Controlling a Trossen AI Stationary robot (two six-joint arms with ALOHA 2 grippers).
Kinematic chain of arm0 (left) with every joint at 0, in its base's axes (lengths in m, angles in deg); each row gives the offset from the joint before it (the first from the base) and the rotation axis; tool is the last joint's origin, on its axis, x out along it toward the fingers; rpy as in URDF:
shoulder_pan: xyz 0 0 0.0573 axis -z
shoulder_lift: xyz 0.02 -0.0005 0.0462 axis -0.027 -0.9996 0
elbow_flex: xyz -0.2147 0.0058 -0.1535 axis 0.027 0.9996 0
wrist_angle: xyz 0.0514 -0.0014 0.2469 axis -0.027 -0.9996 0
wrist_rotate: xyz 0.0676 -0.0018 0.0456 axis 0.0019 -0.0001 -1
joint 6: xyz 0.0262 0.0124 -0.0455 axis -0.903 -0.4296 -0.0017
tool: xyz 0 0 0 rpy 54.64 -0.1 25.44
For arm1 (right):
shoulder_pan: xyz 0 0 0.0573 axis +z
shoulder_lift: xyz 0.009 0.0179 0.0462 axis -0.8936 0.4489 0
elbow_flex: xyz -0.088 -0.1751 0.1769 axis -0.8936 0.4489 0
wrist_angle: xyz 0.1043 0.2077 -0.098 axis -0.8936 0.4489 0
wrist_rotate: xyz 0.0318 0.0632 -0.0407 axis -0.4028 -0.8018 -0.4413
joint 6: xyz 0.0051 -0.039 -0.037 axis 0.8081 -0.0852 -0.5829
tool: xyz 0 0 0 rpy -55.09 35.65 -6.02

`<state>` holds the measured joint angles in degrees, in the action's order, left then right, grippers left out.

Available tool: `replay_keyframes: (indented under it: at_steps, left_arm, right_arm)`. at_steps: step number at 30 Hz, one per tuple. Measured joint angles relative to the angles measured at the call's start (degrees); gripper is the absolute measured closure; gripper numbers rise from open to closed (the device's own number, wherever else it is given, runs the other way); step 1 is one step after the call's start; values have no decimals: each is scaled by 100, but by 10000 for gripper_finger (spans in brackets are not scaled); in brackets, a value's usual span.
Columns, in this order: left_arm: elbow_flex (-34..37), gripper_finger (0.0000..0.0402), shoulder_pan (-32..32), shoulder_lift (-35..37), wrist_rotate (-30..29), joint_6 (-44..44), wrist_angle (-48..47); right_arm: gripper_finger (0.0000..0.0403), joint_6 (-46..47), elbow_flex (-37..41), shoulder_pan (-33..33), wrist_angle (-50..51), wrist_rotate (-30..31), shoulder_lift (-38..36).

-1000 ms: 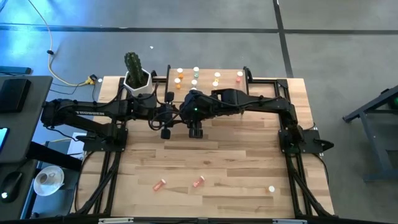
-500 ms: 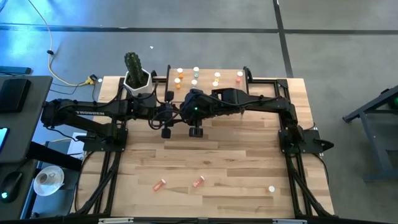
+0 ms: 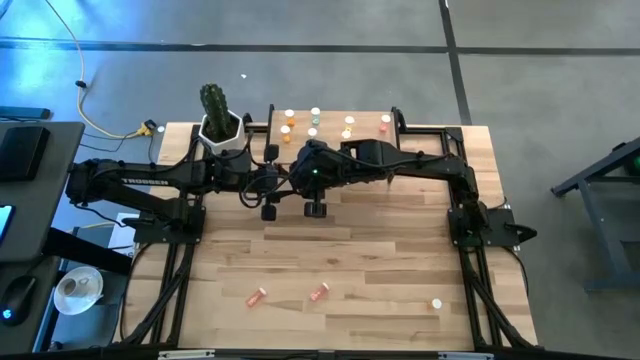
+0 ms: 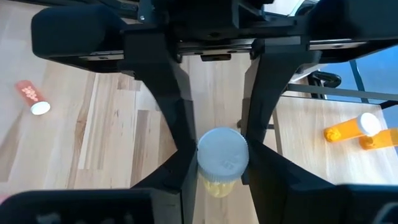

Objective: Pick and place medicine bottles onto shelf by color
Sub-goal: Put the yellow pill bottle on the shelf

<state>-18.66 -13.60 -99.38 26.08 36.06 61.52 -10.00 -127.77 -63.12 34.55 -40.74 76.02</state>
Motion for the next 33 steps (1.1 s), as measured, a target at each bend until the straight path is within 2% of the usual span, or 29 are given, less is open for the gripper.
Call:
replay_keyframes:
  at_steps: [6, 9, 14, 23, 27, 33]
  left_arm:
    - [0, 221, -2, 0, -47, -2, -15]
    - [-2, 206, 1, 13, -434, -5, 8]
    - [-2, 204, -22, 13, -1123, -243, 26]
    - [-2, 206, -204, 13, -1174, -267, 120]
    - [-2, 206, -269, 13, -1175, -258, 129]
    - [-2, 206, -271, 13, -1180, -254, 127]
  right_arm:
    - [304, 2, 0, -53, 57, -2, -22]
    - [304, 6, -33, -59, 321, 20, -76]
    - [304, -77, -138, -63, 721, 581, -316]
    - [304, -151, -113, -337, 1204, 1066, -885]
    - [304, -129, 291, -608, 1354, 942, -1115]
    - [304, -147, 1766, -1095, 687, 568, -1619]
